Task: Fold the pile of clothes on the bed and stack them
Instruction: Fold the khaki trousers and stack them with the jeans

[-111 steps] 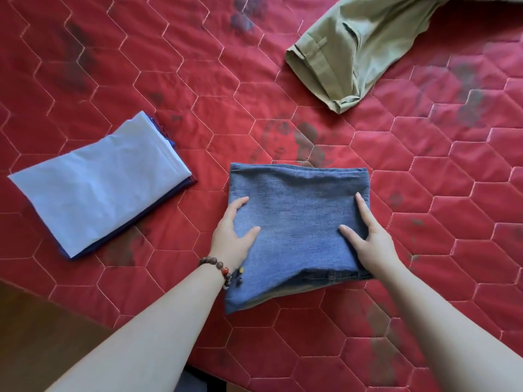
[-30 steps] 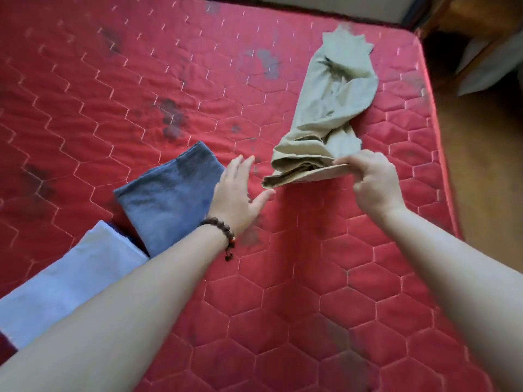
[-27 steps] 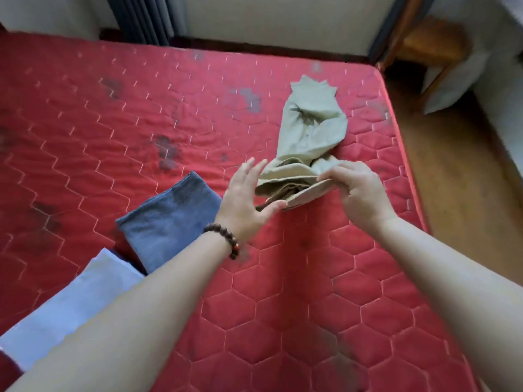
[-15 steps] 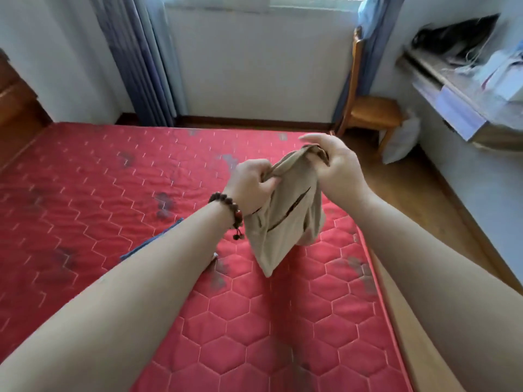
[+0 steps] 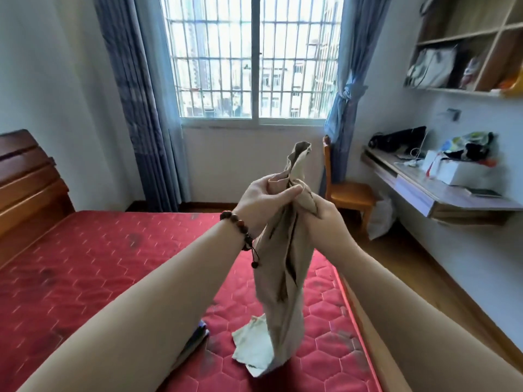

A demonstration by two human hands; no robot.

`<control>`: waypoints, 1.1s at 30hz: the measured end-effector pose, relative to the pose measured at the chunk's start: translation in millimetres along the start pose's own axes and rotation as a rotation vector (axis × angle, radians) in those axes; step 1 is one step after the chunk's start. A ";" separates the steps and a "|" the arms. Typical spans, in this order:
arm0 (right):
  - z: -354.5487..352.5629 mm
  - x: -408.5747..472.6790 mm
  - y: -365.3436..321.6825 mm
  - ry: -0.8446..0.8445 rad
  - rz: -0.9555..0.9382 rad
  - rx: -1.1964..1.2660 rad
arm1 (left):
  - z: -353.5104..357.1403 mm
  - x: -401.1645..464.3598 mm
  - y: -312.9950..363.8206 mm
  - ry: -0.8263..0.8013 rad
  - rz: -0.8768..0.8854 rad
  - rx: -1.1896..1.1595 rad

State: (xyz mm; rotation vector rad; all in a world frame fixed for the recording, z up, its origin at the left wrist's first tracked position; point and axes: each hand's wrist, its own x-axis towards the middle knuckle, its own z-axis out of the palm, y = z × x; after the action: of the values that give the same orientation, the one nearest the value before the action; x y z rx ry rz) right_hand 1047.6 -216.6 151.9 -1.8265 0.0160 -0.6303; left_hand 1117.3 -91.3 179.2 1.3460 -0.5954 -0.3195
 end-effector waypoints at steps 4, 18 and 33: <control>-2.1 -12.1 -49.6 0.037 -0.030 0.218 | -14.7 -29.8 30.1 0.087 0.092 0.040; -95.8 -32.4 -165.9 0.423 -0.208 -0.375 | -145.2 -113.7 167.4 0.234 0.283 0.367; -179.1 -52.5 -198.6 -0.078 -0.208 -0.531 | -125.2 -137.8 202.1 0.362 0.429 0.601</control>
State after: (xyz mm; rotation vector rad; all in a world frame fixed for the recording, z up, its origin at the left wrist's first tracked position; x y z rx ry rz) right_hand 868.0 -287.5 344.2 -2.3868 -0.0654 -0.7477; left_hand 1053.0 127.9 332.0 1.7440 -0.6797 0.4824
